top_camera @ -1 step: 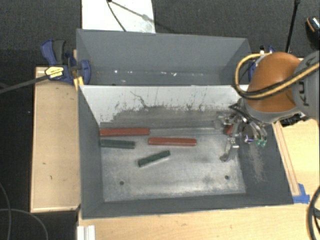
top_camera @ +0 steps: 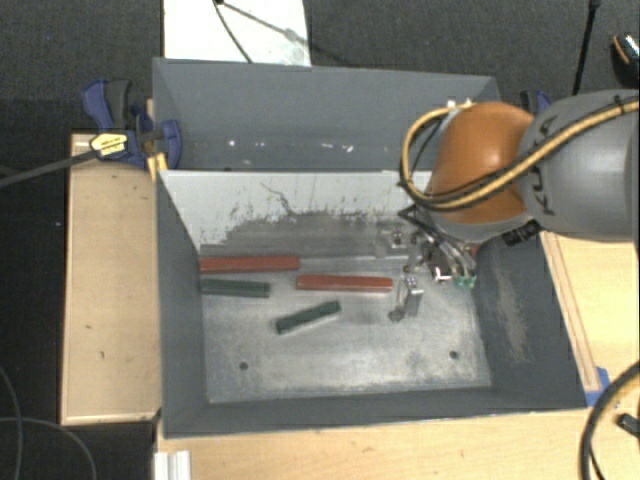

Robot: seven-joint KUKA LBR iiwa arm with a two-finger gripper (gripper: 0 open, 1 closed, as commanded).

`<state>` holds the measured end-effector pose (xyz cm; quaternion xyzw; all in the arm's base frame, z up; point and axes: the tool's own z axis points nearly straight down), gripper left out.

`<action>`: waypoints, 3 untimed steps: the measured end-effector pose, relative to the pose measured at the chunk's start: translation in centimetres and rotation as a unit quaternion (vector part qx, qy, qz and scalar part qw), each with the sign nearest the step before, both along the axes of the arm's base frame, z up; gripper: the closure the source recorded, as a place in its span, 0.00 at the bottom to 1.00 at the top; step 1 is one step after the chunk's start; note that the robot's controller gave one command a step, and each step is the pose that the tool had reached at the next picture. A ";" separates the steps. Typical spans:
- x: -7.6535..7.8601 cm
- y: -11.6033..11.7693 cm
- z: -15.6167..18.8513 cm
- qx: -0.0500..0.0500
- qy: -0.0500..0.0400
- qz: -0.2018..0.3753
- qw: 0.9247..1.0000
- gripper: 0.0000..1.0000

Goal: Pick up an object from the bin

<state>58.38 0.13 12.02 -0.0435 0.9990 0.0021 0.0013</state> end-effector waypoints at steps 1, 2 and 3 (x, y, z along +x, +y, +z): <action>0.8 2.5 -5.2 -0.001 0.003 0.037 0.999 0.00; 1.0 2.4 -4.9 -0.002 0.001 0.036 0.999 1.00; 0.6 2.0 9.0 -0.002 -0.005 0.040 0.999 1.00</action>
Offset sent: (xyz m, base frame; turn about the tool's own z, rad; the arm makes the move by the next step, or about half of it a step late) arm 0.0088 0.0237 -0.0502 -0.0738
